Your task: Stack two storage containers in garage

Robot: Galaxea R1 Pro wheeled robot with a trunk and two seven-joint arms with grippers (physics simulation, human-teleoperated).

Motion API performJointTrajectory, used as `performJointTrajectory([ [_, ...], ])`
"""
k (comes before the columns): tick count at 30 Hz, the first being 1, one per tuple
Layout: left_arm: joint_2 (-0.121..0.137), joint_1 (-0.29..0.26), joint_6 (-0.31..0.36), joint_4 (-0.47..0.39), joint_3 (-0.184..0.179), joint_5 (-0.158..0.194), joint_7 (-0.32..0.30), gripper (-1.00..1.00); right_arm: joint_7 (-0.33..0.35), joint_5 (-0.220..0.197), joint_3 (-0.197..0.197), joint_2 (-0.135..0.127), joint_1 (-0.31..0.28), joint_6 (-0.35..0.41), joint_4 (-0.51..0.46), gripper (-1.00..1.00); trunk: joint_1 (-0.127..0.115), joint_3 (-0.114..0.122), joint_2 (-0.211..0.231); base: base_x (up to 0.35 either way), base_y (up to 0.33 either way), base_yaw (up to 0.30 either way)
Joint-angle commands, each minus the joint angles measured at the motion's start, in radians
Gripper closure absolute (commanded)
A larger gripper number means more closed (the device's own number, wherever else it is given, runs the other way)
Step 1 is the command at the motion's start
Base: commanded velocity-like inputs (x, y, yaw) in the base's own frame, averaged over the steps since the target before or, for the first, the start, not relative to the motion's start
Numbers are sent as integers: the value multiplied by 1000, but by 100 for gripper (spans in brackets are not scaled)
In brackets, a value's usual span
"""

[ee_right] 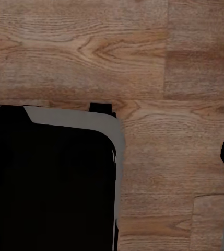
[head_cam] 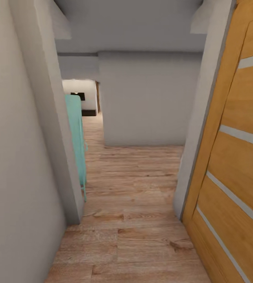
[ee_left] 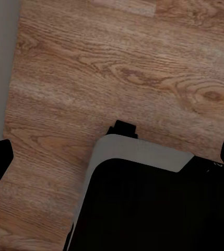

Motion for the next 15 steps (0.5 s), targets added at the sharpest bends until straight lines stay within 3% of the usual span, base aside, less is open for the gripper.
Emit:
performJointTrajectory([
  [1, 0, -1, -4, 1, 4, 3, 2, -100, 5, -11, 7, 0, -1, -6, 3, -100, 1, -1, -1, 321, -3, 252],
  [6, 0, -1, -4, 1, 4, 3, 2, -100, 5, -11, 7, 0, -1, -6, 3, -100, 1, -1, -1, 322, -1, 159],
  [15, -2, -1, -4, 1, 4, 3, 2, -100, 5, -11, 6, -1, -1, -6, 3, -100, 1, -1, -1, 322, -1, 16],
])
